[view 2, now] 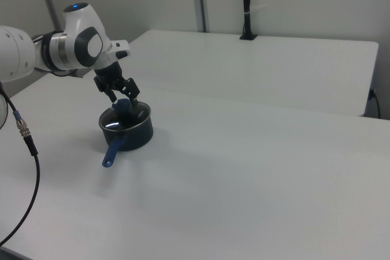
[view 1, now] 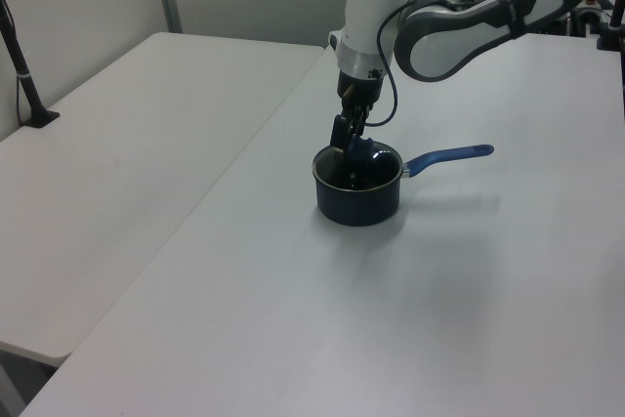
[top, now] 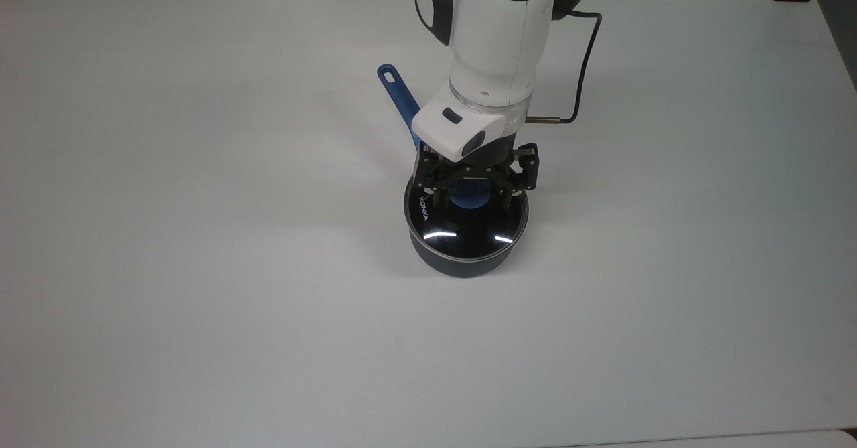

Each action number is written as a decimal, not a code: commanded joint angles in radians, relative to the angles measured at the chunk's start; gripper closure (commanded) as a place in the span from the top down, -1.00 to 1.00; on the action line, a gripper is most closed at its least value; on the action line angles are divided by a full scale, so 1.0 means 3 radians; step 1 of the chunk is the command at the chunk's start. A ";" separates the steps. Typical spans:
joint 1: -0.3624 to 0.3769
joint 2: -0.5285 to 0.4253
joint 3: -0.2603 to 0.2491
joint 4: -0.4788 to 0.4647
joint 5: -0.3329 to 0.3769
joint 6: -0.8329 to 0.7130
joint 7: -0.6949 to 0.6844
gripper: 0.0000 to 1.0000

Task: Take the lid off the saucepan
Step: 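Lower the gripper around the blue knob of the lid, then close the gripper on the blue knob, then lift the glass lid up off the saucepan rim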

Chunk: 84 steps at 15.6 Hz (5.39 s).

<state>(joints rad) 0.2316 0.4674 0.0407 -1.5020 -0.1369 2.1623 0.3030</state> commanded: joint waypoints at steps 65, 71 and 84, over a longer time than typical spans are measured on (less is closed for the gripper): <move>0.0031 -0.0233 -0.0028 0.0026 -0.0045 -0.0719 -0.0268 0.26; 0.0021 -0.0264 -0.0023 0.0011 -0.0045 -0.0729 -0.0269 0.26; 0.0041 -0.0356 -0.0023 -0.0015 -0.0040 -0.0934 -0.0258 0.27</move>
<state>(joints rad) 0.2361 0.3938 0.0406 -1.4833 -0.1507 1.9093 0.2261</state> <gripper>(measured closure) 0.366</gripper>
